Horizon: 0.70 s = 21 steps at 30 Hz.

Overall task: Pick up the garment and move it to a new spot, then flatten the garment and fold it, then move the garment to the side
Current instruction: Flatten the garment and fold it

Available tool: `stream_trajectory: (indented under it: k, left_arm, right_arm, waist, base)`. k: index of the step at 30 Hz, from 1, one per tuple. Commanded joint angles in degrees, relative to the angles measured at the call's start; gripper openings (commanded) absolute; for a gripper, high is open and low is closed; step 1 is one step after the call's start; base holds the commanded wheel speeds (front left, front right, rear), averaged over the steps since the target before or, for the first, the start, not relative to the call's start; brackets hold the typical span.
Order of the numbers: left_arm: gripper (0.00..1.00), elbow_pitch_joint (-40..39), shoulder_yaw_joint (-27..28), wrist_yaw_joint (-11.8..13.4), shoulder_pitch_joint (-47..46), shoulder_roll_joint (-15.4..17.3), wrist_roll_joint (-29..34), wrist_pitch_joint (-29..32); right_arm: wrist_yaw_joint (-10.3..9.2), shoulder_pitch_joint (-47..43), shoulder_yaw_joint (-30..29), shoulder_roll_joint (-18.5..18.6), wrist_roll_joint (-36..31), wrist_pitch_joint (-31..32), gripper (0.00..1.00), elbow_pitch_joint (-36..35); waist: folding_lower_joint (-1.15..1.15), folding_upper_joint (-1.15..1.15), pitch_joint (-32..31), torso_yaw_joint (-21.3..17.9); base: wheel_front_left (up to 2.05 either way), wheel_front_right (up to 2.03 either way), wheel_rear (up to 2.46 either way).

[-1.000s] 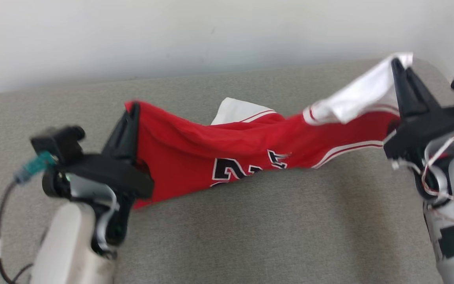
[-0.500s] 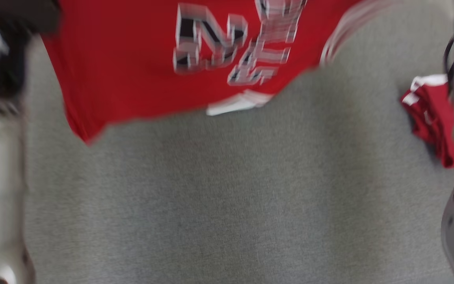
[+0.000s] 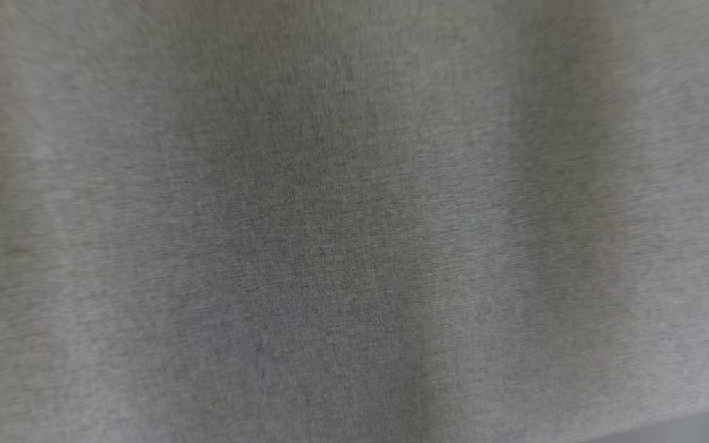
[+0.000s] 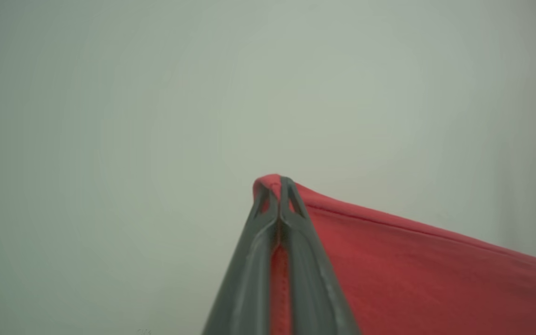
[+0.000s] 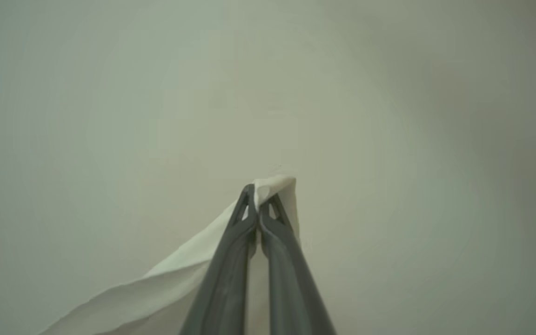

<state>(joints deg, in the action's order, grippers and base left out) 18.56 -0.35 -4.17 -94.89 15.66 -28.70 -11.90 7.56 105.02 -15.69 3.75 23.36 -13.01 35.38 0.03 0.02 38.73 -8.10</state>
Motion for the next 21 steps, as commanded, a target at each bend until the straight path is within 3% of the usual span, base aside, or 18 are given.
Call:
stream_trajectory:
  k: [1,5,10,15,21]
  left_arm:
    - [0.00,0.2,0.8,-0.4,-1.2,0.5,-0.5,-1.1]
    - [0.00,1.3,1.5,-2.0,-0.6,0.6,-1.1,-2.9]
    - [0.00,3.4,1.7,-2.8,5.4,0.5,-0.9,-3.3]
    - [0.00,1.3,1.9,-3.2,13.9,-0.7,-1.2,-3.3]
    - [0.00,-3.5,-0.9,-3.3,28.2,-0.8,-4.3,-3.2]
  right_arm:
    - [-0.16,1.4,-0.1,0.0,0.3,-0.8,0.00,-1.0]
    - [-0.17,1.9,2.3,2.0,-1.0,-2.1,0.00,-4.7]
    - [-0.17,-4.3,7.9,4.6,-2.5,-2.2,0.00,-5.8]
    - [-0.17,-14.3,13.6,7.6,0.5,-2.2,0.00,-9.6]
    - [-0.17,-29.5,19.8,12.4,5.2,0.5,0.00,-14.7]
  waist:
    - [-0.03,-0.02,5.1,-0.4]
    - [-0.03,-0.02,5.8,-0.2]
    - [-0.03,-0.02,7.8,0.5]
    - [-0.03,-0.02,7.0,1.4]
    - [-0.03,-0.02,1.7,3.0]
  base:
    - [0.00,0.00,0.00]
    - [0.00,0.00,0.00]
    - [0.00,0.00,0.00]
    - [0.00,0.00,0.00]
    - [0.00,0.00,0.00]
